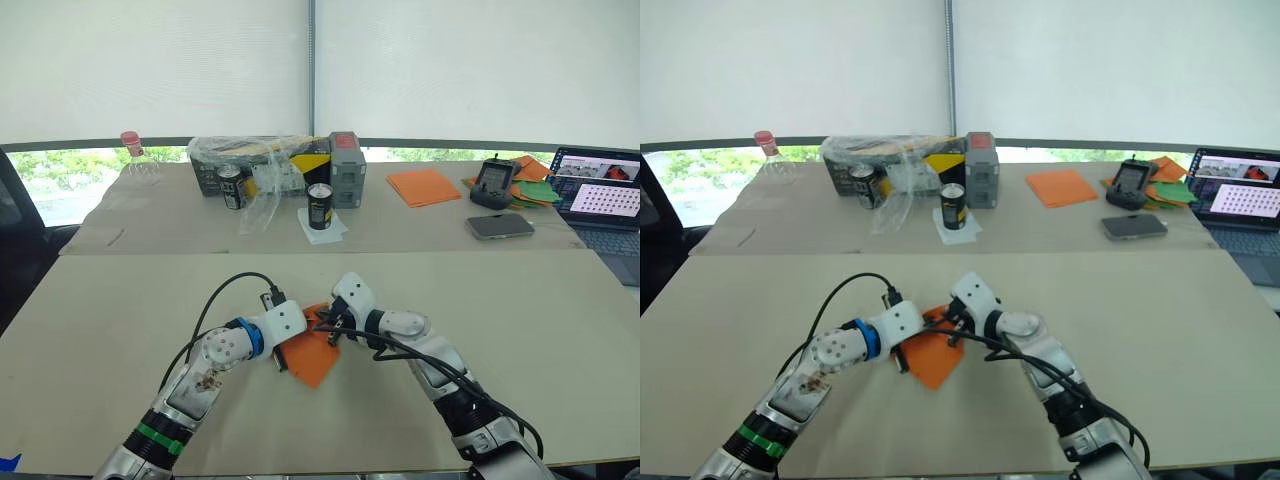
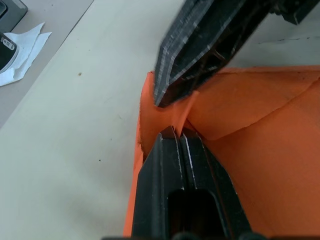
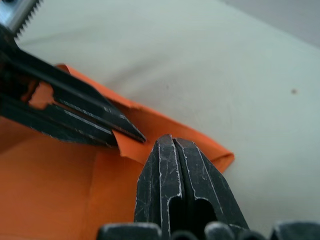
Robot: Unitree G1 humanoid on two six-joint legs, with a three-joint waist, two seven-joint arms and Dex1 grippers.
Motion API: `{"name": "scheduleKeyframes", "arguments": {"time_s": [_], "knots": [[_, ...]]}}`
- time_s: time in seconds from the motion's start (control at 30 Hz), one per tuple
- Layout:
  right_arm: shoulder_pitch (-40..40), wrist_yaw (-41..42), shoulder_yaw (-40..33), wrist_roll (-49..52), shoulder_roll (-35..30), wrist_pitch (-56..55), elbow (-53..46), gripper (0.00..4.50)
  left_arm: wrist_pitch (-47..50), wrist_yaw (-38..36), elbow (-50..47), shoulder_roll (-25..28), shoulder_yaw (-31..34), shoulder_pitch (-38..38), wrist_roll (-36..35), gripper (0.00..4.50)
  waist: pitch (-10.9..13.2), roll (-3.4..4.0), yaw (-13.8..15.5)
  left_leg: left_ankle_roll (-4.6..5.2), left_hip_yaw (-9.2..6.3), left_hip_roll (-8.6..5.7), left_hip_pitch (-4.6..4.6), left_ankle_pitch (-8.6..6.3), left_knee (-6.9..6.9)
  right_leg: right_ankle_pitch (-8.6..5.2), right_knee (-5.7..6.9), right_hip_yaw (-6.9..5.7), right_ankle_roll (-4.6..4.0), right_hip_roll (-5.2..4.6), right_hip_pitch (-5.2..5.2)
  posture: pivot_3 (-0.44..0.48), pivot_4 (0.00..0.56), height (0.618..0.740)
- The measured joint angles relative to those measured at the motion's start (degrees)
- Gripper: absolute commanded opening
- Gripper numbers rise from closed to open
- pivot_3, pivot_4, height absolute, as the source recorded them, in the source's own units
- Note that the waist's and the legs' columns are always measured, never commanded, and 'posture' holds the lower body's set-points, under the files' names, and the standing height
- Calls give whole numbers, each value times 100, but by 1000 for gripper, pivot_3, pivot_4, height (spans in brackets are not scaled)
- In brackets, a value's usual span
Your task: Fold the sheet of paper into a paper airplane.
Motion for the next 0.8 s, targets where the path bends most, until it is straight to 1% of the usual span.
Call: {"name": "scheduleKeyframes", "arguments": {"time_s": [0.37,0.4,0.5,0.53,0.63,0.7,0.8], "knots": [[-18,19,12,4,5,21,63,0,366,31,-208,17,122,58,37,41,0,0,-12,0,0,3,12,0,0,0,7,1,0,4,5,0,150,740],[-23,26,17,4,6,20,66,0,388,31,-211,18,168,66,30,578,0,0,-15,0,0,5,11,0,0,0,8,1,0,5,4,0,150,740],[-35,46,32,4,29,12,92,0,678,28,-360,15,468,112,-167,1461,0,0,-18,0,-1,6,10,0,0,0,9,0,0,5,3,0,150,740],[-37,60,41,4,32,7,100,0,818,6,-462,11,605,147,-282,1820,0,0,-18,0,-1,6,10,0,0,0,8,0,0,5,4,0,150,740],[-45,94,46,5,51,0,135,0,1305,-111,-876,54,1205,213,-826,2850,0,-1,-27,0,-1,8,12,0,0,0,8,0,0,5,4,0,150,740],[-48,87,41,5,98,-6,161,0,1537,-125,-1073,181,1638,243,-1101,3524,0,-1,-42,0,-1,12,14,0,0,0,9,0,0,8,4,0,150,740],[-49,82,25,5,124,-9,181,0,1772,-106,-1183,253,2099,250,-1410,4468,-1,-1,-50,-1,-1,11,15,0,0,0,8,0,0,6,6,0,150,740]]}}
